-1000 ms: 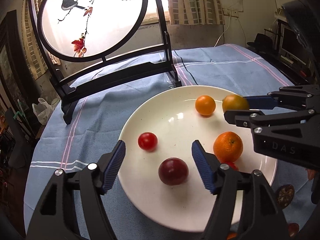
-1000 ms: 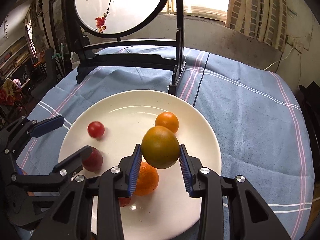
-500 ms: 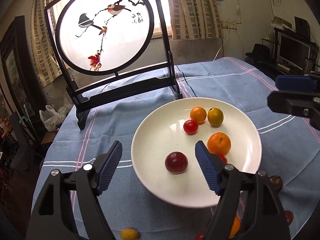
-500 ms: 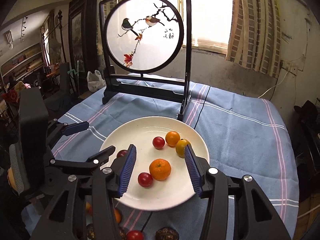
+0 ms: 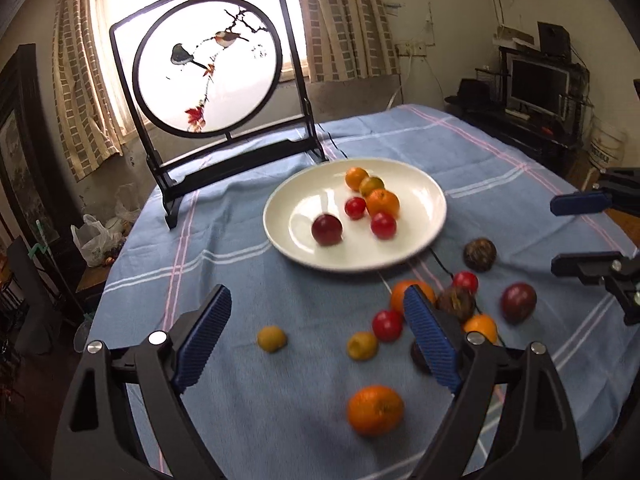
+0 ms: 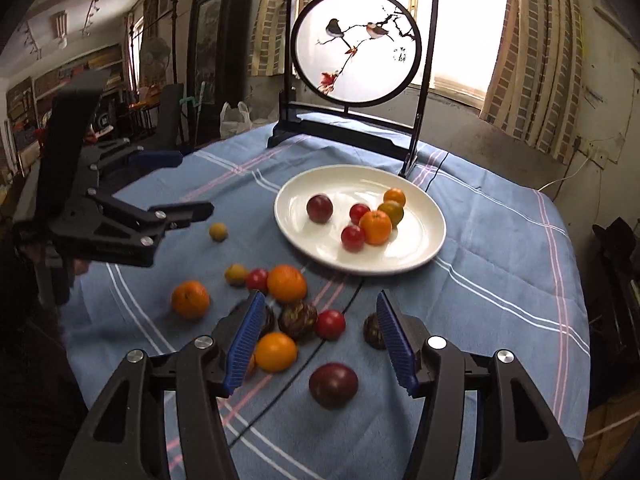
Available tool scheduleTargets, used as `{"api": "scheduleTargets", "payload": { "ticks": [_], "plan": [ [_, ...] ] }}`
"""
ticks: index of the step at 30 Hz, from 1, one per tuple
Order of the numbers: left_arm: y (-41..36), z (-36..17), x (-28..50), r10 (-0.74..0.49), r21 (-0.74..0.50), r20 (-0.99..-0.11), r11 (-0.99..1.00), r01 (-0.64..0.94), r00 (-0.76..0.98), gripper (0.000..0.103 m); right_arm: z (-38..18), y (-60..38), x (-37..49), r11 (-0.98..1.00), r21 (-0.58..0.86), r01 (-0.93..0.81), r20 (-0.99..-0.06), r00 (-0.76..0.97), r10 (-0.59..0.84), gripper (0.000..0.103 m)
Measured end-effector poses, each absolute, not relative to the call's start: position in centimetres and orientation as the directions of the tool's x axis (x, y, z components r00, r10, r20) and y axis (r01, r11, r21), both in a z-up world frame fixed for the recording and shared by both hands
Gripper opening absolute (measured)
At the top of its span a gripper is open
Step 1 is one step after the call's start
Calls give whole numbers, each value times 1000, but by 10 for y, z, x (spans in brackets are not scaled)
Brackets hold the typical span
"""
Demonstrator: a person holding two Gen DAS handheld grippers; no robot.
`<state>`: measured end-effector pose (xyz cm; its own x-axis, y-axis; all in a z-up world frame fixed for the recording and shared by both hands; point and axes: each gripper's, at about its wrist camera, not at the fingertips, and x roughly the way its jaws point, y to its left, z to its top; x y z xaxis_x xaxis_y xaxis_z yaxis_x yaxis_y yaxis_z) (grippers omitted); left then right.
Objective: Organize fruits
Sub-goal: 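Grasp an orange with the left tool while the right tool grasps a dark red tomato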
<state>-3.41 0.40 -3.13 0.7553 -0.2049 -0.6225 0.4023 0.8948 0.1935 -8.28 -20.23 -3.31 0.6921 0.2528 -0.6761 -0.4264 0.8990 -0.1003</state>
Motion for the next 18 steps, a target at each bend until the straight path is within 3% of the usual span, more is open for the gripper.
{"api": "scheduleTargets", "payload": {
  "ticks": [4,11,13,18],
  "plan": [
    [14,-67,-58,-208,209,-683,863,460,700,85,-76,-216,-84,909,-106,-404,-772,609,181,58],
    [19,-100,-55,-224,147,-756,857,494,614,85,-107,-214,-59,913,-70,-403,-818,547,178,58],
    [16,-105,-50,-221,142,-768,857,496,601,85,-112,-208,-54,904,-58,-423,-830,524,191,42],
    [4,-116,-37,-229,123,-796,845,520,560,85,-109,-207,-59,898,-77,-434,-826,532,186,40]
  ]
}}
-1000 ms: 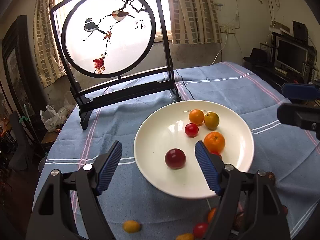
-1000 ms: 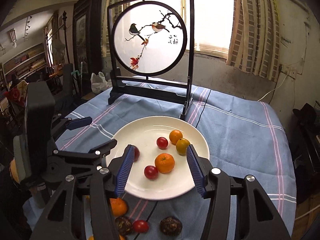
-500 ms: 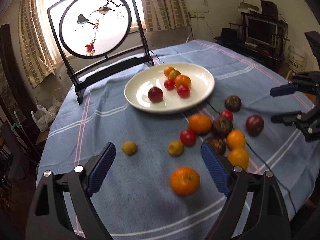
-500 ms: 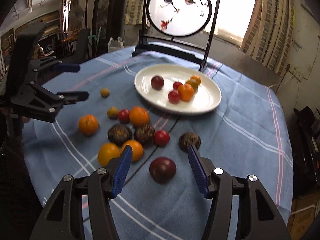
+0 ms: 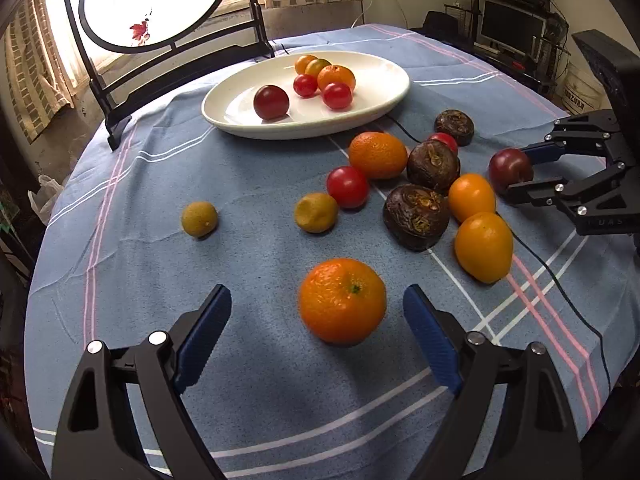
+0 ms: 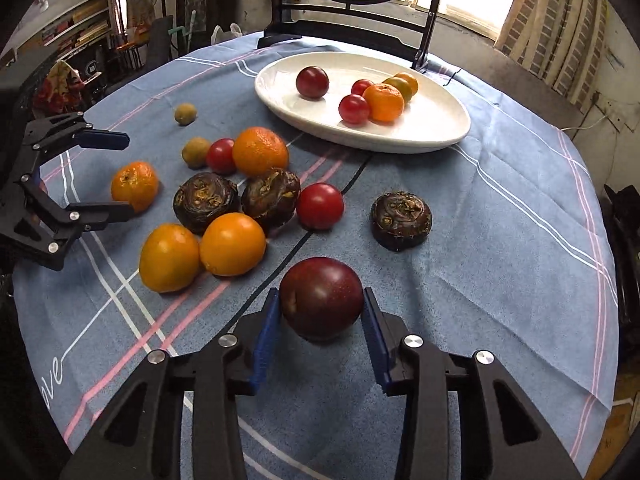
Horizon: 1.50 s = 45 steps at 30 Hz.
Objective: Organize fruits
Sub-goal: 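Grasp an orange with the left tool while the right tool grasps a dark red tomato, then carry both fruits onto the white plate and open both tools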
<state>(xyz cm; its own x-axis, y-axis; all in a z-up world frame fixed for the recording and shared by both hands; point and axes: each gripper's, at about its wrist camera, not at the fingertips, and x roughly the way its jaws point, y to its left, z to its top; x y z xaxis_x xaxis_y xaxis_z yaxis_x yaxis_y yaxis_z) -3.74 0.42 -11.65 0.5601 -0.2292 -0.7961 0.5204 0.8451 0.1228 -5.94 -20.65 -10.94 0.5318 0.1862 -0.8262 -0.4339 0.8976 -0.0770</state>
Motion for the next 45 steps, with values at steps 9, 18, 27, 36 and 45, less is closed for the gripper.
{"api": "scheduleTargets", "payload": {
  "ticks": [9,18,27,36,45],
  "plan": [
    [-1,-113,-34,-260,69,-816,844,533,517,42,-87,-225,-71,921,-54,-385,-788,584,197,40],
    [-7,-24,-34,-229,184,-585,896,403,778,42,-21,-218,-67,920,-64,-387,-655,711,254,40],
    [-29,13,8,-213,154,-524,928,338,824,42,21,-201,-29,915,-62,-398,-570,767,295,40],
    [-41,-4,47,-187,181,-552,924,336,812,42,7,-196,17,918,-50,-393,-606,742,285,40],
    [-36,-30,79,-151,163,-603,938,306,783,42,-9,-201,42,925,-36,-378,-636,723,270,41]
  ]
}}
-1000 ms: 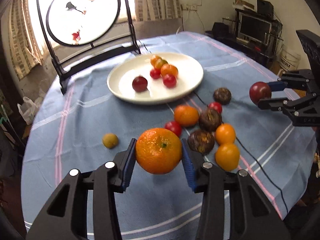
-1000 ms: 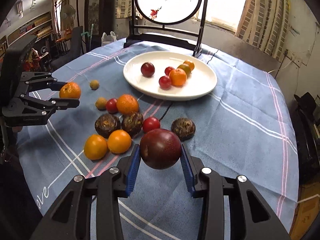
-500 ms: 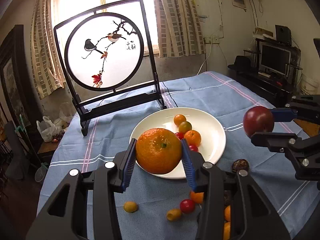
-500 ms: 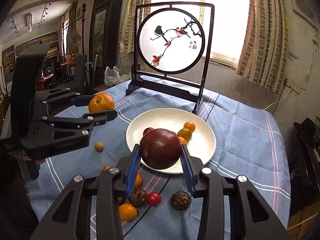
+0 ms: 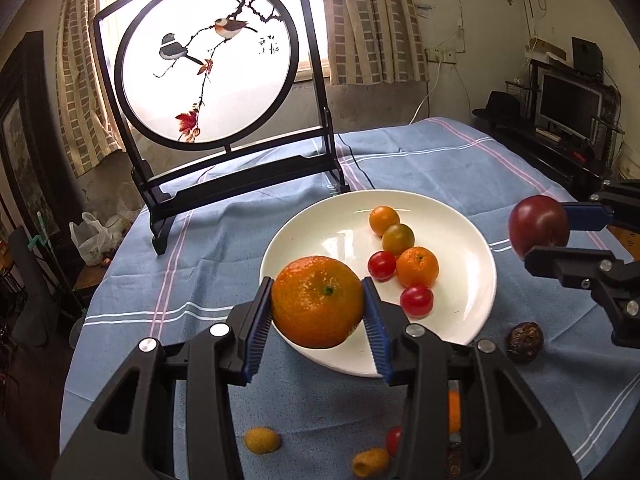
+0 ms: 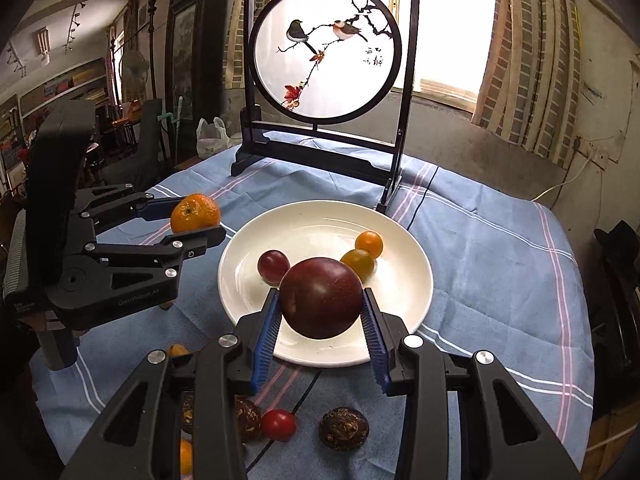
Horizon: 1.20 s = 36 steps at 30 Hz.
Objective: Organize fruits
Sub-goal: 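Carry both fruits onto the white plate and open both tools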
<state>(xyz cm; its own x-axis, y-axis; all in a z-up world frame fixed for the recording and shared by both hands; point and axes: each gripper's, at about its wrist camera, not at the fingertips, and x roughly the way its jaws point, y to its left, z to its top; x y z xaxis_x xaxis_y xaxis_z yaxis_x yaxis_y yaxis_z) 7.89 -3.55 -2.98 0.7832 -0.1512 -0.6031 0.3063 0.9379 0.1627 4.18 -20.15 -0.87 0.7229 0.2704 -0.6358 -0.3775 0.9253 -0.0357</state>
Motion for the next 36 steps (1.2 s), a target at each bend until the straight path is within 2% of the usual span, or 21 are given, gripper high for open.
{"api": "scheduleTargets", "payload": {
  "ticks": [29,30,31,32,36],
  "plan": [
    [-47,-64,173,-94,135,-706,955,264,702,43,-69,-219,158,970,17,-244,-744,644,176,42],
    [-47,-65,175,-91,132,-709,957,259,699,46,-70,-218,160,969,15,-246,-749,639,174,45],
    [-46,-65,176,-83,135,-704,960,247,705,60,-69,-218,160,973,3,-232,-739,655,158,53],
    [-44,-63,176,-77,136,-690,963,233,720,70,-67,-218,159,975,-2,-222,-725,672,151,55],
    [-38,-52,169,-99,118,-669,964,237,736,70,-52,-220,150,972,34,-233,-700,688,189,55]
  ]
}}
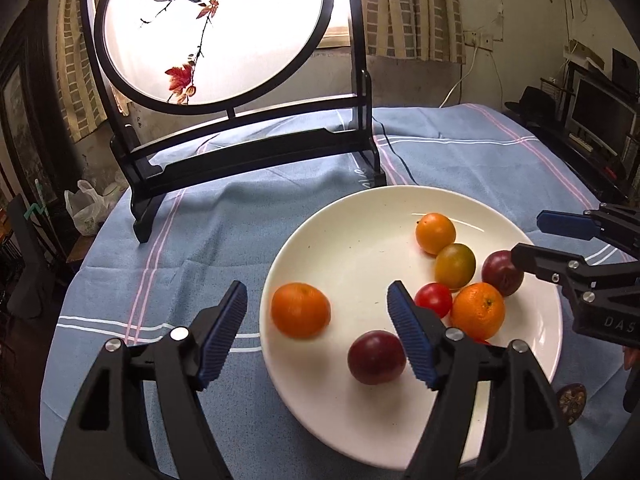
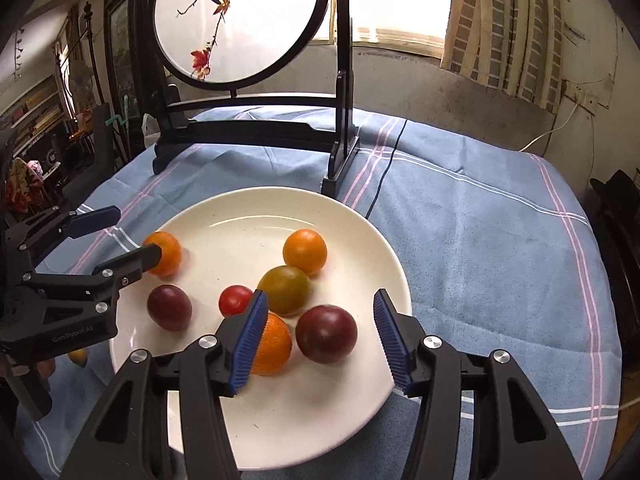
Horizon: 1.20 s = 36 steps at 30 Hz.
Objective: Organize fruits
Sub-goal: 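Carry both fruits onto the white plate and open both tools, then grasp a yellow-green round fruit with the left tool while the right tool grasps an orange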
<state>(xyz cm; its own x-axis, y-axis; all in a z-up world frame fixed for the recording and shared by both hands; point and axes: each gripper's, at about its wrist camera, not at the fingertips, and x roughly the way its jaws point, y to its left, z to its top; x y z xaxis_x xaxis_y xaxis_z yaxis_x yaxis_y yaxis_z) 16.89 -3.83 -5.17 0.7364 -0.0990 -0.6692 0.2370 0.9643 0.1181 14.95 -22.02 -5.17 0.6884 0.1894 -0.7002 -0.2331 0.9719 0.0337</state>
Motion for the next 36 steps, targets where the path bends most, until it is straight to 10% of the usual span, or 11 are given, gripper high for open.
{"api": "scheduleTargets", "payload": {
  "ticks": [26,29,36],
  "plan": [
    [66,-54,-19,-199,117,-682,920,373,704,82,-113,-147,-70,847,252,-467,-812,375,448,60],
    [50,-69,-27,-215,152,-706,885,441,675,82,-113,-148,-65,860,242,-449,-800,409,439,36],
    [13,-102,-21,-256,157,-768,813,561,587,63,-99,-154,-83,855,196,-479,-793,436,426,35]
  ]
}}
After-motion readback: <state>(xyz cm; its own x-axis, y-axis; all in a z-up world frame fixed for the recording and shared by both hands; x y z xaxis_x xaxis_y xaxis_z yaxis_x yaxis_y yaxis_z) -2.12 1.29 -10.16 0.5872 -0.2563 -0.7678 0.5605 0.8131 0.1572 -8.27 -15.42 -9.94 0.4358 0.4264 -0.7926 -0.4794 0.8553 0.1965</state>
